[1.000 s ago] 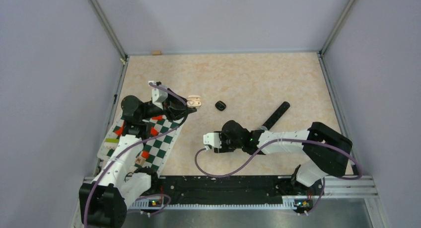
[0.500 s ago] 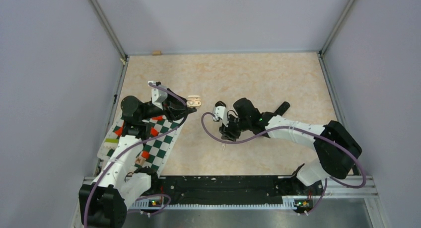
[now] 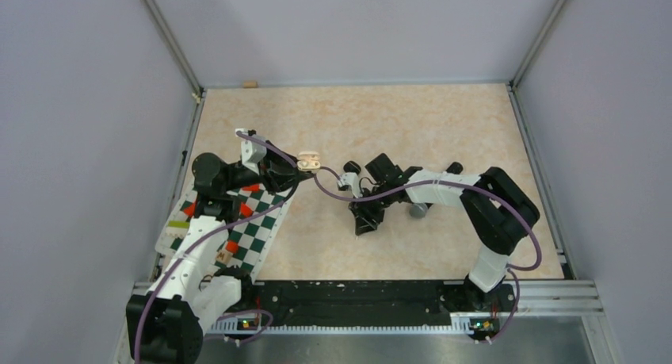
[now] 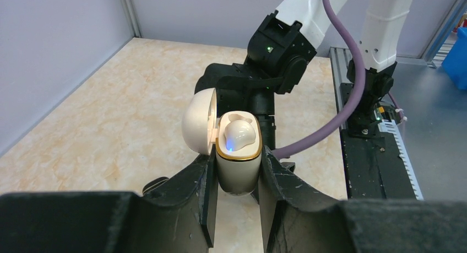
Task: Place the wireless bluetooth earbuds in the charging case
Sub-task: Pick up the earbud from the center of the board.
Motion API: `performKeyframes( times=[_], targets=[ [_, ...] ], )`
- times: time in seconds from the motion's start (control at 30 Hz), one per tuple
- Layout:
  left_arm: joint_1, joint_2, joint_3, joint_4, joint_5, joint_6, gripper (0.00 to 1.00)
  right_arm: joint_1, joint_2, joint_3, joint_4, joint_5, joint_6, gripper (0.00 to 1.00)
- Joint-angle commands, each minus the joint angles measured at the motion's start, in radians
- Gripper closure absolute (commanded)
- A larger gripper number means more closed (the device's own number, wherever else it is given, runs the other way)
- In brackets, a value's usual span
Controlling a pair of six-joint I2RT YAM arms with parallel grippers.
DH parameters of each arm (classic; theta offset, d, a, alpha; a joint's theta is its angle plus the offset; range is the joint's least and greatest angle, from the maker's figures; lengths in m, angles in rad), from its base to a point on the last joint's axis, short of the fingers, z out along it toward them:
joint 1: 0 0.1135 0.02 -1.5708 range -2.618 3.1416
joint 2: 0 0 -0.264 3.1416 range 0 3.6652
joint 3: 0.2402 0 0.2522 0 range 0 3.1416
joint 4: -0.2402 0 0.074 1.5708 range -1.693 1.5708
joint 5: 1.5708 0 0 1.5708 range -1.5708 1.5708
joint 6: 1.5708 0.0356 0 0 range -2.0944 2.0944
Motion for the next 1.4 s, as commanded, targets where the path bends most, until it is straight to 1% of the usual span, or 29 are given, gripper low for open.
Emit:
performKeyframes(
  times=[0.0, 0.23, 0.5, 0.63, 0.93, 1.03, 1.2, 1.37],
  targets=[
    [0.007, -0.016, 0.006, 0.034, 0.0, -0.01, 0.89, -0.021, 0.016, 0.05, -0.027, -0.062, 0.027, 0.59],
    [0.008, -0.013, 0.009, 0.037, -0.002, -0.013, 0.89, -0.021, 0.062, 0.066, -0.043, -0.103, 0.041, 0.6],
    [0.008, -0.012, 0.009, 0.038, 0.0, -0.016, 0.89, -0.022, 0.106, 0.078, -0.043, -0.079, 0.054, 0.65],
    [0.008, -0.011, 0.009, 0.04, 0.001, -0.017, 0.89, -0.022, 0.109, 0.076, -0.044, -0.071, 0.048, 0.68],
    [0.008, -0.011, 0.009, 0.045, 0.0, -0.022, 0.89, -0.021, 0.094, 0.053, -0.024, -0.039, 0.021, 0.7],
    [0.008, -0.012, 0.009, 0.046, 0.001, -0.022, 0.89, -0.022, 0.092, 0.049, -0.022, -0.034, 0.014, 0.74],
    [0.008, -0.015, 0.009, 0.046, 0.001, -0.024, 0.89, -0.02, 0.089, 0.047, -0.023, -0.039, 0.008, 0.89],
    [0.008, -0.016, 0.008, 0.046, -0.001, -0.024, 0.89, -0.02, 0.06, 0.047, -0.023, -0.056, 0.006, 0.92]
  ],
)
